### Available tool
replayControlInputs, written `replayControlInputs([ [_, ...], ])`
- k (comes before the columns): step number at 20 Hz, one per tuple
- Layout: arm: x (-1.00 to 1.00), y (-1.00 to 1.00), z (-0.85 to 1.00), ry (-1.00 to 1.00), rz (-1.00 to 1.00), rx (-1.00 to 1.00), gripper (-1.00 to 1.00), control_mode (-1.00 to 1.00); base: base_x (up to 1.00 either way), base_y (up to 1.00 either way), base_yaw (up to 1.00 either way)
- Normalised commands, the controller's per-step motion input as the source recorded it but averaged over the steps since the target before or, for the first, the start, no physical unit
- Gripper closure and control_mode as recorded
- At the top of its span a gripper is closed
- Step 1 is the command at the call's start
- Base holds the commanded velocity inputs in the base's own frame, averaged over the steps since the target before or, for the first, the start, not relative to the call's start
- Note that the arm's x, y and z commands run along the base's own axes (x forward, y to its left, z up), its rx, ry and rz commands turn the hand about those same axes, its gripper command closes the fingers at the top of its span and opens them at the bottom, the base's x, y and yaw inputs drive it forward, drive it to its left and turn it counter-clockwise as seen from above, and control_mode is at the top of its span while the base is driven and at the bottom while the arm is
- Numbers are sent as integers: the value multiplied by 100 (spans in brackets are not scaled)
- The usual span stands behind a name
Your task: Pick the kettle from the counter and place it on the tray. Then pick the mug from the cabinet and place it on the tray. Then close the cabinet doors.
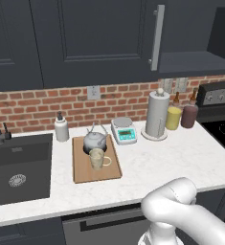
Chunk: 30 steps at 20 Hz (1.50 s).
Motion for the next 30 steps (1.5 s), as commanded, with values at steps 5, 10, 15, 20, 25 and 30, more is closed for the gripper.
replayControlInputs([
  [5, 0, 50, 29, -12, 2, -13, 100, -100, 0, 0, 0],
  [10, 0, 38, 58, -17, 1, -8, 100, -100, 0, 0, 0],
  [15, -2, 44, 52, -12, 0, -9, 100, -100, 0, 0, 0],
  [20, -25, 67, 24, 0, 0, -13, 100, -100, 0, 0, 0],
  [25, -33, 73, 19, 6, 0, -16, 100, -100, 0, 0, 0],
  [30, -31, 59, 29, 17, 0, -12, 100, -100, 0, 0, 0],
])
